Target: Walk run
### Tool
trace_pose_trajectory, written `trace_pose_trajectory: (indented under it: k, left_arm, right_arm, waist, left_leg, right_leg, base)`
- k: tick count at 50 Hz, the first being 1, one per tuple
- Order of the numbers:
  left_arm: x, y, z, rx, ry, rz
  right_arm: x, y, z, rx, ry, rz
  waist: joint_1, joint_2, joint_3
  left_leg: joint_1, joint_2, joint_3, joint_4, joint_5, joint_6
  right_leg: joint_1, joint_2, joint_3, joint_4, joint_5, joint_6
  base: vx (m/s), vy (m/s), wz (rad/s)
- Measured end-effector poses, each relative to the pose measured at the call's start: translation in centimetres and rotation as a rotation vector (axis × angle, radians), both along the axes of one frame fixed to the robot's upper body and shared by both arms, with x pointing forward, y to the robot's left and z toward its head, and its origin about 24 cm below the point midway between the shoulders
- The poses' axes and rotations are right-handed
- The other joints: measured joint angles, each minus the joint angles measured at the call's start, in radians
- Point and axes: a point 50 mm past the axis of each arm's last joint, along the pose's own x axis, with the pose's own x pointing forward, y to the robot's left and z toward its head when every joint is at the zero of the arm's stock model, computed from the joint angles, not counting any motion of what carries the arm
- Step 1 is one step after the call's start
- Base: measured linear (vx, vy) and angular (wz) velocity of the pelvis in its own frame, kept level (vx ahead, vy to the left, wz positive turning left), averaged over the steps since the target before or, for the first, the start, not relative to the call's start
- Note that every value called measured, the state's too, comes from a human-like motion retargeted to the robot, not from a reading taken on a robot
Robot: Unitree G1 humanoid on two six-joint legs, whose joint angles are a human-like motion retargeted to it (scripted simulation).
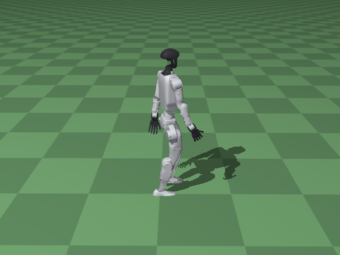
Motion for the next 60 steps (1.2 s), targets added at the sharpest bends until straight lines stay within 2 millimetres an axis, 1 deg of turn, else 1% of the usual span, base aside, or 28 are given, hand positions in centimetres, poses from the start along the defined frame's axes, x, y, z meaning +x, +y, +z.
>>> trace_pose_trajectory:
  k: [3,5,7,10,12,15,16,17,19,20,23,26,29,32,35,37,38,40,42,43,45,46,47,48,50,52,55,60]
  left_arm:
    - [-2.2,0.0,0.5,0.017,0.075,0.024]
    - [-3.2,-0.1,0.7,0.019,0.112,0.03]
    - [-3.5,-0.1,0.8,0.007,0.142,0.032]
    - [-2.6,-0.2,0.5,-0.003,0.136,0.036]
    - [-1.7,-0.5,0.3,-0.021,0.114,0.04]
    - [1.7,-1.1,-0.4,-0.052,0.022,0.055]
    - [3.2,-1.2,-0.6,-0.066,-0.026,0.047]
    - [4.9,-1.3,-0.7,-0.078,-0.076,0.04]
    - [8.5,-1.1,-0.7,-0.092,-0.186,0.029]
    - [10.3,-1.0,-0.5,-0.095,-0.244,0.026]
    - [16.2,0.0,0.5,-0.097,-0.428,0.001]
    - [21.4,1.2,2.4,-0.103,-0.611,-0.031]
    - [25.3,2.2,4.5,-0.083,-0.758,-0.076]
    - [27.9,3.0,6.2,-0.062,-0.846,-0.128]
    - [29.1,3.1,7.0,-0.074,-0.881,-0.162]
    - [28.7,3.0,6.8,-0.085,-0.874,-0.162]
    - [28.2,2.8,6.5,-0.09,-0.865,-0.156]
    - [26.8,2.4,5.5,-0.102,-0.821,-0.141]
    - [23.6,1.9,3.8,-0.116,-0.719,-0.122]
    - [21.6,1.4,2.8,-0.121,-0.663,-0.112]
    - [17.8,0.2,1.3,-0.122,-0.566,-0.083]
    - [16.2,-0.2,0.8,-0.115,-0.521,-0.073]
    - [14.6,-0.6,0.4,-0.103,-0.476,-0.065]
    - [13.1,-0.6,0.1,-0.083,-0.433,-0.061]
    - [10.0,-0.5,-0.3,-0.048,-0.352,-0.064]
    - [7.5,-0.9,-0.5,-0.045,-0.278,-0.074]
    - [4.2,-1.0,-0.5,-0.043,-0.18,-0.048]
    - [0.0,-0.9,-0.1,-0.034,-0.06,0.022]
  right_arm:
    - [3.9,-0.5,1.7,-0.026,-0.114,0.041]
    - [5.8,-0.8,2.7,-0.05,-0.172,0.075]
    - [6.8,-0.9,3.3,-0.067,-0.206,0.088]
    - [6.7,-0.7,3.3,-0.061,-0.218,0.091]
    - [4.5,-0.6,2.2,-0.042,-0.159,0.118]
    - [0.2,-0.6,0.6,-0.046,-0.068,0.165]
    - [-1.2,-0.9,0.1,-0.057,-0.038,0.167]
    - [-2.6,-1.3,-0.2,-0.067,-0.004,0.17]
    - [-5.5,-1.7,-1.0,-0.08,0.082,0.177]
    - [-6.9,-1.7,-1.3,-0.086,0.127,0.179]
    - [-10.4,-1.6,-1.9,-0.099,0.229,0.141]
    - [-13.6,-2.1,-2.1,-0.086,0.327,0.08]
    - [-16.6,-2.6,-2.0,-0.08,0.416,0.037]
    - [-18.9,-2.6,-1.8,-0.073,0.493,0.001]
    - [-20.5,-2.1,-1.7,-0.046,0.54,-0.054]
    - [-21.1,-1.9,-1.7,-0.028,0.561,-0.09]
    - [-21.1,-1.6,-1.7,-0.02,0.566,-0.104]
    - [-20.7,-1.3,-1.8,-0.013,0.562,-0.122]
    - [-20.5,-1.1,-1.9,-0.003,0.563,-0.13]
    - [-20.5,-0.8,-1.9,0.004,0.566,-0.138]
    - [-19.6,-0.5,-2.1,0.004,0.536,-0.146]
    - [-18.5,-0.6,-2.2,0.002,0.502,-0.142]
    - [-17.5,-0.7,-2.3,0.002,0.469,-0.134]
    - [-16.2,-0.7,-2.3,0.005,0.437,-0.118]
    - [-14.0,-0.4,-2.4,0.012,0.387,-0.083]
    - [-11.3,-0.5,-2.4,0.001,0.329,-0.065]
    - [-6.9,-0.7,-1.8,-0.007,0.222,-0.044]
    - [-0.2,-1.1,0.0,-0.011,0.037,-0.003]
  waist:
    - [0.063,0.033,0.037]
    - [0.109,0.035,0.05]
    - [0.131,0.041,0.047]
    - [0.134,0.069,0.032]
    - [0.147,0.091,0.006]
    - [0.128,0.117,-0.024]
    - [0.12,0.142,-0.015]
    - [0.113,0.165,-0.01]
    - [0.099,0.197,-0.013]
    - [0.084,0.207,-0.014]
    - [0.02,0.196,-0.008]
    - [-0.071,0.174,-0.004]
    - [-0.148,0.143,-0.007]
    - [-0.202,0.104,0.0]
    - [-0.241,0.101,0.0]
    - [-0.249,0.099,-0.012]
    - [-0.249,0.101,-0.022]
    - [-0.255,0.09,-0.041]
    - [-0.253,0.065,-0.05]
    - [-0.256,0.066,-0.063]
    - [-0.229,0.038,-0.088]
    - [-0.203,0.012,-0.072]
    - [-0.182,-0.014,-0.057]
    - [-0.169,-0.04,-0.044]
    - [-0.132,-0.063,-0.035]
    - [-0.097,-0.079,-0.03]
    - [-0.036,-0.079,-0.004]
    - [0.046,-0.027,0.029]
  left_leg:
    - [-0.039,-0.007,-0.113,-0.278,-0.009,-0.031]
    - [-0.066,-0.002,-0.164,-0.414,-0.009,-0.054]
    - [-0.085,0.007,-0.148,-0.453,-0.002,-0.072]
    - [-0.087,0.025,-0.089,-0.345,0.014,-0.032]
    - [-0.083,0.052,-0.107,-0.272,0.068,-0.05]
    - [-0.042,0.098,-0.129,-0.173,0.001,-0.028]
    - [0.005,0.107,-0.139,-0.176,-0.025,-0.007]
    - [0.048,0.118,-0.146,-0.182,-0.047,0.01]
    - [0.116,0.142,-0.143,-0.211,-0.072,0.026]
    - [0.15,0.149,-0.141,-0.233,-0.08,0.028]
    - [0.248,0.133,-0.11,-0.328,-0.08,0.031]
    - [0.33,0.084,-0.098,-0.401,-0.089,0.054]
    - [0.409,0.026,-0.114,-0.44,-0.118,0.075]
    - [0.506,-0.029,-0.145,-0.463,-0.156,0.091]
    - [0.602,-0.021,-0.178,-0.477,-0.174,0.083]
    - [0.649,-0.018,-0.2,-0.465,-0.159,0.066]
    - [0.663,-0.013,-0.209,-0.454,-0.138,0.054]
    - [0.693,-0.016,-0.204,-0.427,-0.059,0.027]
    - [0.723,-0.02,-0.166,-0.363,0.112,0.013]
    - [0.715,0.002,-0.128,-0.306,0.219,0.021]
    - [0.653,-0.012,-0.063,-0.135,0.369,0.063]
    - [0.616,-0.037,-0.035,-0.018,0.389,0.096]
    - [0.576,-0.046,0.005,0.096,0.379,0.131]
    - [0.533,-0.022,0.07,0.206,0.31,0.171]
    - [0.418,0.041,0.133,0.372,0.198,0.216]
    - [0.307,0.049,0.154,0.399,0.156,0.192]
    - [0.164,-0.013,0.097,0.32,0.106,0.105]
    - [0.015,-0.053,-0.008,-0.045,0.111,-0.013]
  right_leg:
    - [0.111,0.053,0.017,-0.043,-0.015,0.01]
    - [0.18,0.05,0.016,-0.06,-0.013,0.026]
    - [0.23,0.046,0.012,-0.052,0.006,0.045]
    - [0.282,0.056,0.029,-0.005,0.092,0.075]
    - [0.3,0.052,0.015,0.062,0.252,0.078]
    - [0.239,0.013,-0.022,0.281,0.525,0.062]
    - [0.212,0.008,-0.064,0.391,0.551,0.01]
    - [0.177,0.002,-0.097,0.498,0.55,-0.034]
    - [0.067,-0.005,-0.114,0.687,0.444,-0.072]
    - [-0.004,-0.004,-0.107,0.766,0.394,-0.069]
    - [-0.221,-0.032,-0.087,0.859,0.309,0.002]
    - [-0.382,-0.051,-0.083,0.743,0.239,0.064]
    - [-0.483,-0.074,-0.064,0.47,0.196,0.124]
    - [-0.528,-0.081,-0.004,0.156,0.189,0.191]
    - [-0.561,-0.073,0.016,-0.009,0.154,0.243]
    - [-0.566,-0.076,-0.003,0.019,0.16,0.207]
    - [-0.571,-0.074,0.002,0.062,0.162,0.166]
    - [-0.571,-0.103,-0.062,0.134,0.224,0.113]
    - [-0.543,-0.105,0.031,0.192,0.265,0.1]
    - [-0.532,-0.112,0.051,0.234,0.24,0.089]
    - [-0.479,-0.135,0.085,0.249,0.18,0.076]
    - [-0.43,-0.144,0.098,0.232,0.167,0.075]
    - [-0.383,-0.161,0.097,0.221,0.152,0.075]
    - [-0.343,-0.19,0.068,0.218,0.133,0.082]
    - [-0.27,-0.177,0.046,0.184,0.117,0.086]
    - [-0.205,-0.195,-0.013,0.132,0.122,0.103]
    - [-0.114,-0.165,-0.076,0.066,0.129,0.111]
    - [0.023,-0.062,-0.114,-0.006,0.102,0.134]
  base:
    - [0.8,-0.06,-0.69]
    - [1.12,-0.01,-0.95]
    - [0.95,0.07,-0.57]
    - [1.2,0.15,-0.29]
    - [1.08,0.12,-0.57]
    - [1.27,0.11,-0.23]
    - [1.06,0.09,0.06]
    - [1.03,0.11,-0.08]
    - [0.96,0.05,-0.27]
    - [0.89,-0.01,-0.24]
    - [0.9,-0.02,0.09]
    - [0.71,-0.04,0.72]
    - [0.8,-0.07,0.83]
    - [0.95,-0.18,0.67]
    - [1.07,-0.25,0.64]
    - [1.07,-0.29,0.39]
    - [1.03,-0.3,0.21]
    - [1.24,-0.39,0.14]
    - [1.2,-0.32,0.22]
    - [1.34,-0.33,0.29]
    - [1.25,-0.28,-0.12]
    - [0.85,-0.18,-0.52]
    - [0.59,-0.17,-0.4]
    - [0.64,-0.24,-0.19]
    - [0.86,-0.29,-0.02]
    - [1.01,-0.15,0.1]
    - [0.74,-0.15,-0.24]
    - [0.81,-0.16,-0.34]
